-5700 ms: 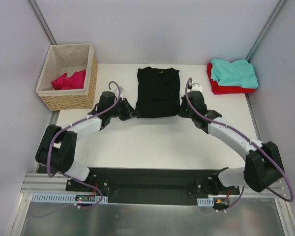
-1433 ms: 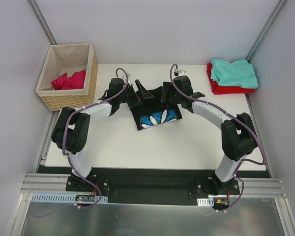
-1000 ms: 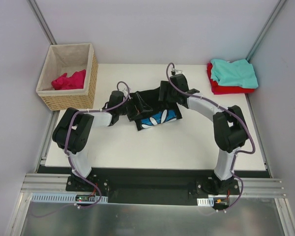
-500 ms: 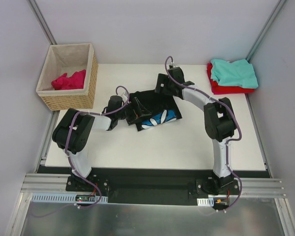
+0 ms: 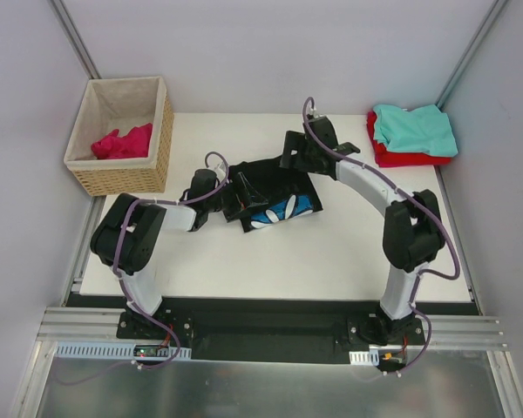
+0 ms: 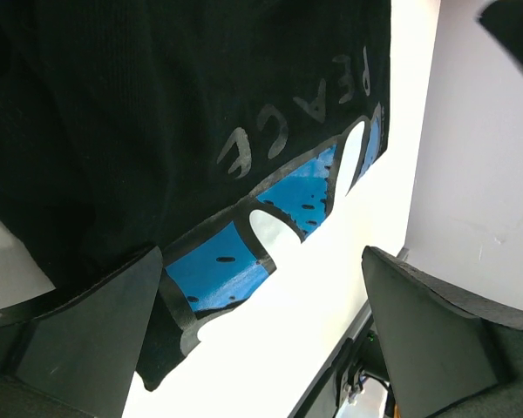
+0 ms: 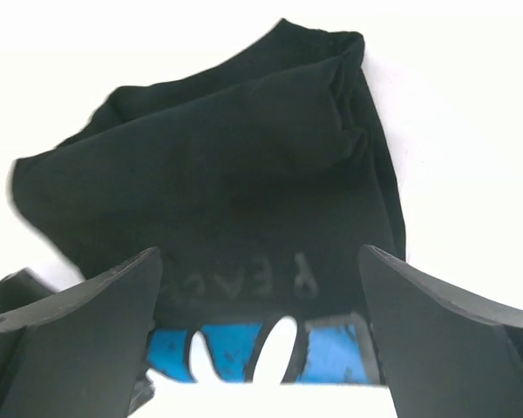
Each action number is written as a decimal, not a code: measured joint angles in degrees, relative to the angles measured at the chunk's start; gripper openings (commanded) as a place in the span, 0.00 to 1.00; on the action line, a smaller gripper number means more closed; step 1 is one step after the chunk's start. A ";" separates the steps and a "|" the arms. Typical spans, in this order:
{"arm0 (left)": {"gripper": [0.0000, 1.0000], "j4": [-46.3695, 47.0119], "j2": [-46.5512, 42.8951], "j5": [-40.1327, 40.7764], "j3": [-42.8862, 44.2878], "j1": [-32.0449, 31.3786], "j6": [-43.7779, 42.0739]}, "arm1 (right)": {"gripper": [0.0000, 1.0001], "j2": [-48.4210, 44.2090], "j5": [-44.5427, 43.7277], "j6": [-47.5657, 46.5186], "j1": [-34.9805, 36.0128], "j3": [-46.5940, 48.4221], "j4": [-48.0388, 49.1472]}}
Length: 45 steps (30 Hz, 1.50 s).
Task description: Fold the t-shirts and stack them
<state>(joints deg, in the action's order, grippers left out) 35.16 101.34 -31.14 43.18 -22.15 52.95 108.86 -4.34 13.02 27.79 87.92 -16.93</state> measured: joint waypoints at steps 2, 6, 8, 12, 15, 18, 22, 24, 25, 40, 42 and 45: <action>0.99 -0.02 -0.11 0.02 -0.09 0.00 0.00 | 1.00 -2.19 -0.20 0.02 0.46 -0.57 -0.57; 0.99 0.02 -0.66 0.04 -0.76 0.00 0.00 | 1.00 -2.67 -0.37 0.07 1.14 -0.61 -0.63; 0.99 0.00 -1.14 0.04 -1.18 0.00 0.00 | 1.00 -1.70 -0.35 0.11 1.25 -0.61 -0.26; 0.99 -0.09 -1.90 0.04 -1.70 0.00 0.00 | 1.00 3.10 -0.31 0.66 1.25 1.18 0.46; 0.99 -0.22 -2.01 0.04 -1.75 0.00 0.00 | 1.00 8.17 -0.07 1.16 1.22 4.48 1.14; 0.99 -0.37 -2.01 0.02 -1.75 0.00 -0.02 | 1.00 12.76 0.31 1.53 1.22 8.55 1.40; 0.99 -0.70 -2.01 0.02 -1.75 0.00 -0.46 | 1.00 16.61 0.57 1.60 1.20 13.42 1.84; 0.99 -0.87 -2.01 -0.07 -1.75 0.00 -0.72 | 1.00 17.64 0.72 1.64 1.07 15.37 1.95; 0.99 -0.92 -2.01 -0.13 -1.75 0.00 -0.87 | 1.00 18.10 0.72 1.75 1.05 16.31 2.01; 0.99 -0.92 -1.03 -1.49 -1.31 0.00 -1.11 | 0.99 33.00 1.20 4.09 -2.25 32.33 2.12; 0.99 -0.94 -1.05 -1.49 -1.31 0.00 -1.11 | 1.00 30.95 0.79 4.07 -2.27 28.59 4.70; 0.99 -1.92 -1.64 -1.42 -1.29 0.00 -1.36 | 1.00 25.75 -0.11 3.23 -2.10 20.72 5.95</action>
<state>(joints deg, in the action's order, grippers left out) 33.23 99.70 -32.56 41.89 -22.15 51.59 134.61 -4.45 16.25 25.69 108.64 -10.98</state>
